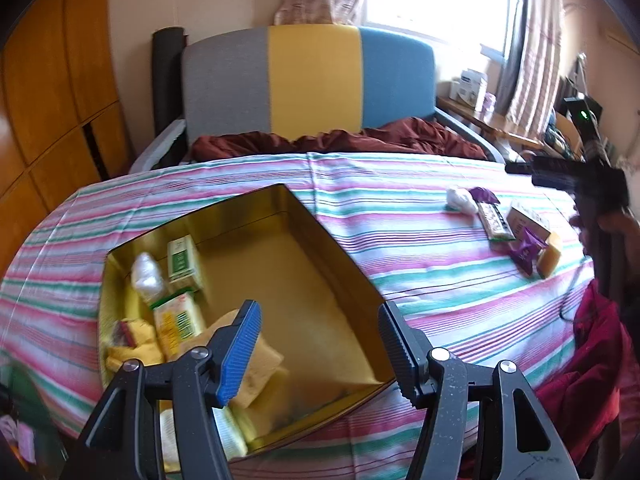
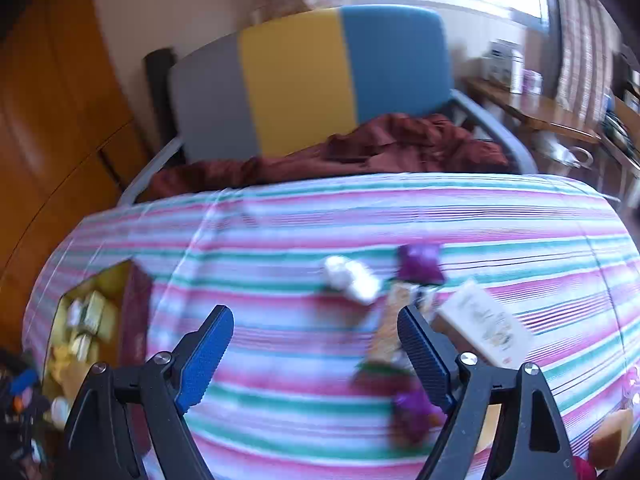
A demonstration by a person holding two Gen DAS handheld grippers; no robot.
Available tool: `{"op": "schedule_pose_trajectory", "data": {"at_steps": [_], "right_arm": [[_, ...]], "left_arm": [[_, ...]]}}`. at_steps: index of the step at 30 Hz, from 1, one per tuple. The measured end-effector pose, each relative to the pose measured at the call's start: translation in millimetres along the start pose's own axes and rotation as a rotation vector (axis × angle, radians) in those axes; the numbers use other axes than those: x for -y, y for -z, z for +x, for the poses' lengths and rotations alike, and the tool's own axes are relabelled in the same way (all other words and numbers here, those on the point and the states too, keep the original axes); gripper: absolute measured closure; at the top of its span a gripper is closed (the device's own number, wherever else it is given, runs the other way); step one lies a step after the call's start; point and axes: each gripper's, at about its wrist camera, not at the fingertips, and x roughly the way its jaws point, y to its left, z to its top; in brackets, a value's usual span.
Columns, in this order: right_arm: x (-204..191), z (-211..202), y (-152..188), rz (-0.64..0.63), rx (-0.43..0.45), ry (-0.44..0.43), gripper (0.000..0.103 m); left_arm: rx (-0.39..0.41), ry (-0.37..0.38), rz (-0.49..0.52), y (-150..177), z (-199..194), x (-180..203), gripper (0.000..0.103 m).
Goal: Organize objects
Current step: 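Move both grippers back toward the remaining items, then grasp the white plastic-wrapped bundle with the left gripper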
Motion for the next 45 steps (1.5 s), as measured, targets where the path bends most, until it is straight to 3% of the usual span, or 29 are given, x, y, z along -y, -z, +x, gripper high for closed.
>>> {"op": "schedule_pose_trajectory", "data": {"at_steps": [8, 12, 20, 33, 40, 45], "right_arm": [[80.0, 20.4, -3.8, 0.258, 0.072, 0.146, 0.017], [108.5, 6.1, -1.1, 0.407, 0.109, 0.129, 0.017], [148.4, 3.4, 11.4, 0.609, 0.089, 0.1, 0.017], [144.0, 8.3, 12.4, 0.607, 0.056, 0.025, 0.017], [147.2, 8.1, 14.3, 0.632, 0.056, -0.027, 0.017], [145.9, 9.5, 13.6, 0.635, 0.052, -0.056, 0.017]], "left_arm": [[-0.045, 0.039, 0.075, -16.3, 27.9, 40.9, 0.041], [-0.08, 0.085, 0.092, -26.0, 47.9, 62.9, 0.041], [-0.111, 0.168, 0.116, -59.2, 85.9, 114.8, 0.041], [-0.229, 0.246, 0.01, -110.0, 181.1, 160.0, 0.043], [-0.201, 0.268, 0.002, -139.4, 224.8, 186.8, 0.04], [-0.199, 0.243, 0.023, -151.1, 260.4, 207.8, 0.04]]}}
